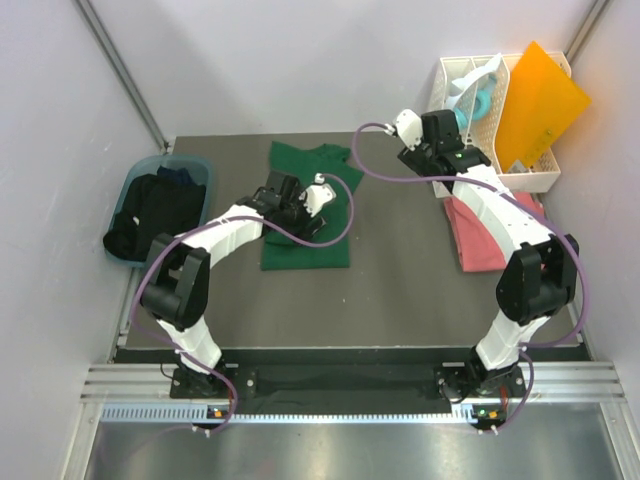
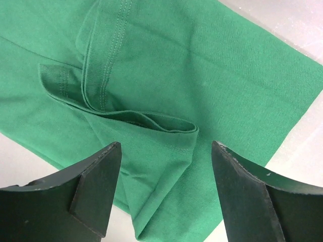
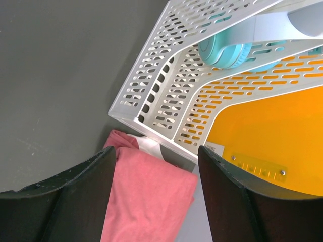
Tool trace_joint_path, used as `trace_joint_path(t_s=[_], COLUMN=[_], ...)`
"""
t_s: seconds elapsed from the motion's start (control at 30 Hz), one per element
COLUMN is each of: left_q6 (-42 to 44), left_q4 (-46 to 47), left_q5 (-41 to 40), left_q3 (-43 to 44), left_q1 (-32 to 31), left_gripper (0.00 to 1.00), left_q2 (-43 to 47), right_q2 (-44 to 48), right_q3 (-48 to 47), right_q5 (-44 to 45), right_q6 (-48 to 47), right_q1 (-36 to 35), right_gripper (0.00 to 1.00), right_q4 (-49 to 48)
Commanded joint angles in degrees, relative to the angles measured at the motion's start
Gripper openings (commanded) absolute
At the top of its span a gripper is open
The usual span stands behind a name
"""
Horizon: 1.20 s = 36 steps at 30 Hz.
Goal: Fold and stack the t-shirts
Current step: Fold the folded rectangular tshirt in 1/3 of the way
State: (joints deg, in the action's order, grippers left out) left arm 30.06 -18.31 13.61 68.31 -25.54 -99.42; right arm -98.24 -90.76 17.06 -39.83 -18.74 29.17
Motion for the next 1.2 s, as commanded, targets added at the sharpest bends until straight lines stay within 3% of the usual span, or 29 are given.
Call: trace_joint_path(t_s=[0.0, 0.17, 0.3, 0.53, 0.63, 0.73, 0.77, 1.17], left_q6=[-0.97, -0.71, -0.36, -0.36, -0.27, -0.53, -0.88, -1.41], left_q4=[-0.77, -1.82, -2.00, -3.31, -3.49, -3.67, -3.67, -3.67], left_q5=[-0.94, -3.06, -3.67, -3.94, -3.76, -4.20, -4.46, -10.70], left_q3=[0.07, 0.50, 0.86, 2.79, 3.23, 3.76, 3.93, 6.39], left_q1=[0.05, 0.05, 0.05, 0.05, 0.05, 0.05, 0.14, 0.75], left_gripper=[0.77, 0.75, 0.64, 0.59, 0.41, 0.06, 0.00, 0.00], left_q2=[1.15, -1.65, -3.24, -5.87, -6.05, -6.31, -6.14, -1.05], right_q2=[1.38, 1.03, 1.03, 1.12, 1.03, 0.85, 0.94, 0.77], right_q3=[-2.40, -2.93, -2.84, -2.67, -2.58, -2.32, -2.23, -2.40], right_q5=[0.08, 0.34, 0.69, 0.69, 0.78, 0.87, 0.87, 0.69], right_q6=[0.11, -0.42, -0.77, -1.21, -1.21, -1.12, -1.12, -1.65], right_q1=[-0.68, -0.77, -0.77, -0.77, -0.77, -0.77, -0.77, -0.94], right_gripper=[0.66, 0.66, 0.66, 0.66, 0.65, 0.65, 0.65, 0.64], right_q4=[-1.83, -2.36, -2.45, -2.71, -2.98, -2.89, -2.89, -2.98])
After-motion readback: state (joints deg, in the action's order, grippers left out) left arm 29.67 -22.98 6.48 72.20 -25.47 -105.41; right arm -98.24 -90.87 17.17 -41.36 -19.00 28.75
